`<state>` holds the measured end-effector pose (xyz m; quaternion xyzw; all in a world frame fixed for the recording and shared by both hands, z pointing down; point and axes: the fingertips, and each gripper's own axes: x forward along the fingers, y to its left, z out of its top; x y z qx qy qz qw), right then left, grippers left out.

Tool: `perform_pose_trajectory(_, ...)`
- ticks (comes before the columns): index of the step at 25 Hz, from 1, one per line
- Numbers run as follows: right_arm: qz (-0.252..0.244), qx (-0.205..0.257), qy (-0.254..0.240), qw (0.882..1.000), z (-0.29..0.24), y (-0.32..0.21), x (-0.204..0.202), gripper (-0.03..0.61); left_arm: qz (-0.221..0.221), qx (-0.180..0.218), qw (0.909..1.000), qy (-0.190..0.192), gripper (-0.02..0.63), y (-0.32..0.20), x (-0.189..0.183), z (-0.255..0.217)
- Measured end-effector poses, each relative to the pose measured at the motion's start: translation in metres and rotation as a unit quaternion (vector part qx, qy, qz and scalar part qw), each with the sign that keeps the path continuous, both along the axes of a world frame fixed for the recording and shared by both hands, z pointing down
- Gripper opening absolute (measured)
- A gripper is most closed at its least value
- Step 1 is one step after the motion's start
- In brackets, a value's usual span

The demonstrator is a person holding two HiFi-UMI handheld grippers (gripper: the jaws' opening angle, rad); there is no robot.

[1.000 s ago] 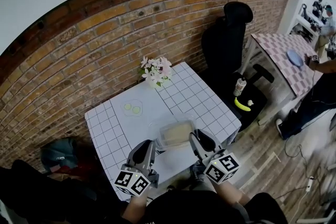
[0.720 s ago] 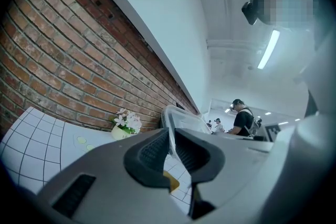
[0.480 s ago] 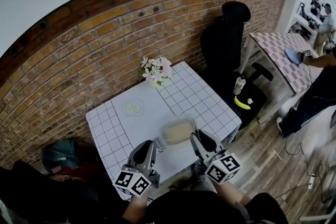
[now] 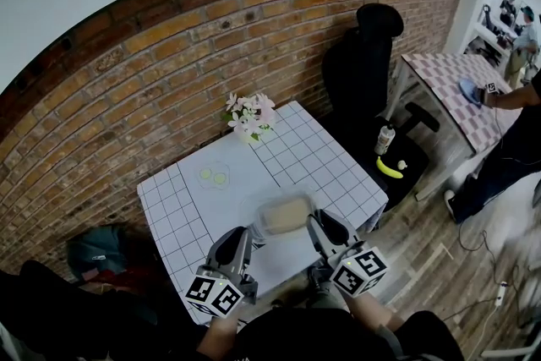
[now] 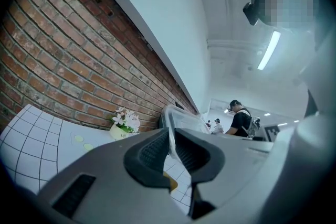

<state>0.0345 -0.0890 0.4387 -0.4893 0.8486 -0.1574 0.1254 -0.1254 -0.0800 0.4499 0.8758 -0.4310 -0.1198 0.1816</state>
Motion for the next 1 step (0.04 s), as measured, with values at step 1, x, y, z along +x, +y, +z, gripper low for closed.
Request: perform_pose_trajectory(1,-0.001,0.0,0.0,1.0,0.0005,-0.0011,0.0,0.085,0.0,0.0,1.0,0.0,0.041,-0.0012,-0.0001,0.0008)
